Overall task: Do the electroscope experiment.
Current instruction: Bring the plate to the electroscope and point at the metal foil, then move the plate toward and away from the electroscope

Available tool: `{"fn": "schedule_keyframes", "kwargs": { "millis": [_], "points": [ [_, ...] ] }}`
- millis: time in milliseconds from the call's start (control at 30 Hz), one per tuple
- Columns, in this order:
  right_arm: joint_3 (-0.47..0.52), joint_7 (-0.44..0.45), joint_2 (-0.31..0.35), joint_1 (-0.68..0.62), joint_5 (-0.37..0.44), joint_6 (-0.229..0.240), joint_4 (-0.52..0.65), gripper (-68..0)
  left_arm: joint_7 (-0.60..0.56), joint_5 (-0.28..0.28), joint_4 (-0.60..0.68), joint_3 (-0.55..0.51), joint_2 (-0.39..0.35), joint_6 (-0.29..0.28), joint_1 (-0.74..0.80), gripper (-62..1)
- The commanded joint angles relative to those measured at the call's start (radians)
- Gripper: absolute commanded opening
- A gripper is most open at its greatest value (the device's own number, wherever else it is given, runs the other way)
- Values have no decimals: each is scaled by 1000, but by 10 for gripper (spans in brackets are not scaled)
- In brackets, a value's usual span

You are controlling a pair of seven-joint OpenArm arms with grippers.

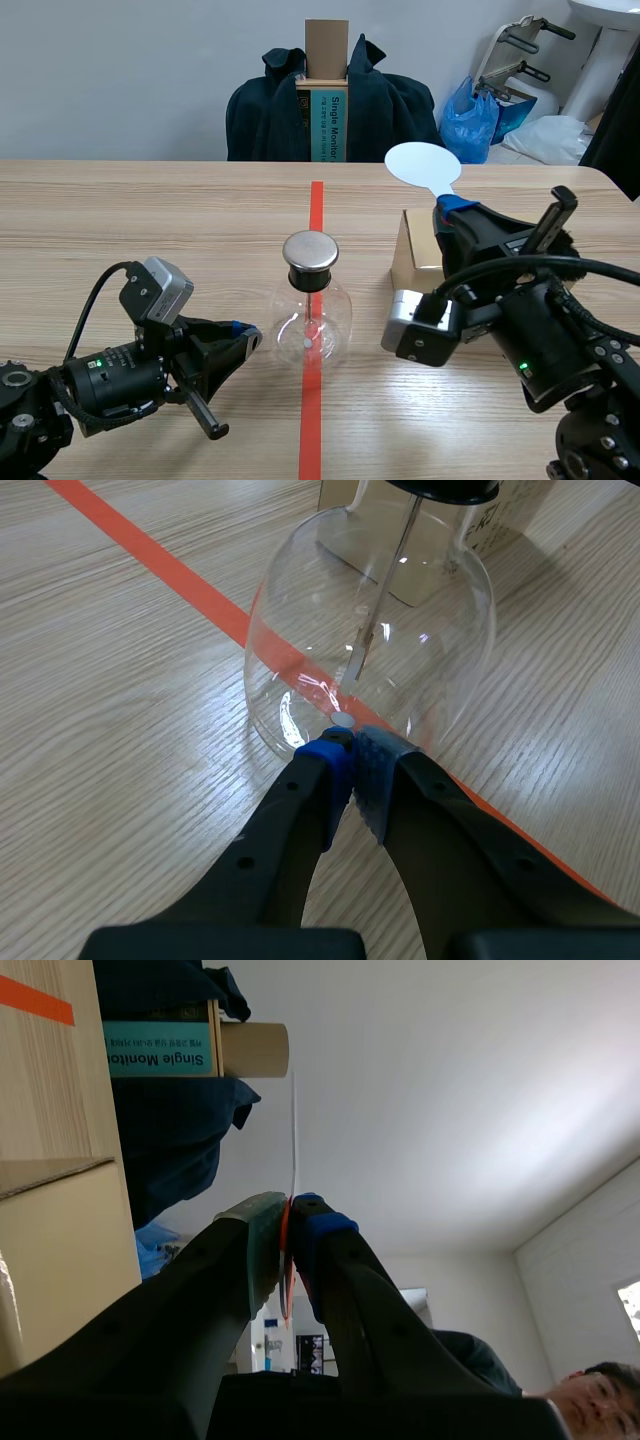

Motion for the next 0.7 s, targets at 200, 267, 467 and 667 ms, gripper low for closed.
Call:
{"fn": "schedule_keyframes", "kwargs": {
  "millis": [200,267,467,667],
  "points": [
    [1,65,-3,-2,0,37,3,-667,-13,-7,20,-9,-6,-2,-3,-590],
    [1,99,-3,-5,0,37,3,-667,-13,-7,20,-9,-6,-2,-3,-590],
    [1,214,-2,-8,0,37,3,-667,-13,-7,20,-9,-6,-2,-3,-590],
    [1,331,-2,-8,0,37,3,-667,-13,-7,20,-9,-6,-2,-3,-590]
  ]
}}
